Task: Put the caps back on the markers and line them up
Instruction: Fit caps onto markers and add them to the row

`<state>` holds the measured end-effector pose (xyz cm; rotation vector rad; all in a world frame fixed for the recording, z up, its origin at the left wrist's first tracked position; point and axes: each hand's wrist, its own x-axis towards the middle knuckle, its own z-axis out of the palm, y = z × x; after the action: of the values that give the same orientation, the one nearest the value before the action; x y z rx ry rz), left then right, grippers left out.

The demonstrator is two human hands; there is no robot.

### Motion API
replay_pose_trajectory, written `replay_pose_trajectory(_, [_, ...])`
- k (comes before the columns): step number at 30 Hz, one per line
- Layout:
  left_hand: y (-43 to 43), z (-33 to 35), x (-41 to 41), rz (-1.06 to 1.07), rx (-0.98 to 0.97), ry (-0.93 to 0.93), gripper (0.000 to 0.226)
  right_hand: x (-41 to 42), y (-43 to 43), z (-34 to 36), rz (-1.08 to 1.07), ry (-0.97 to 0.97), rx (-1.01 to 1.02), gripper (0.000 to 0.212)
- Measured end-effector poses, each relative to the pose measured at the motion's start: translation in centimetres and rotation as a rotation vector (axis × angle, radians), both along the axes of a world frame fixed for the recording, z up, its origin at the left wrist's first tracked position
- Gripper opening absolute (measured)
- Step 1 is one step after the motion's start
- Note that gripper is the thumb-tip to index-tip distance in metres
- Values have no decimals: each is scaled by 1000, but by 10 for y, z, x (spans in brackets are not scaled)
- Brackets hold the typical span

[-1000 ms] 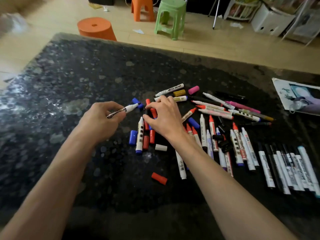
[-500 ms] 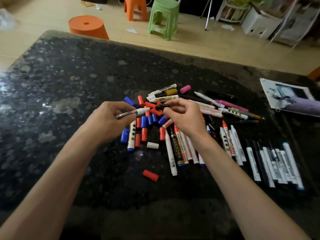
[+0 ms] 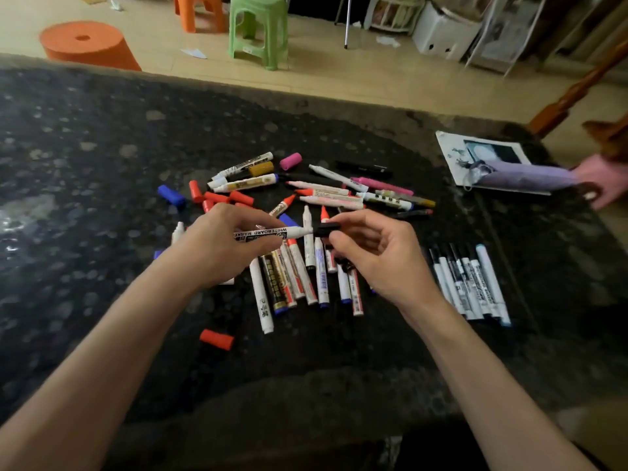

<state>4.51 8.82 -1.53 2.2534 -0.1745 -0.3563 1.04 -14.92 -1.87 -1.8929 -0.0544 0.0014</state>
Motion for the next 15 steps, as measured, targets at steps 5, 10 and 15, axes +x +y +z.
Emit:
replay_pose_trajectory(5, [-13,-1,-1,-100,6,-26,21,-3,-6,-4,74,-18,-49,19])
replay_pose_trajectory(10, [-23,-7,-4,-116,69,-141,13,-4,-10,-10,85,-30,-9,19])
replay_pose_trajectory(15, [-33,-13,-11,-116,57,-182,29,-12,-14,-14,24,-24,17,19])
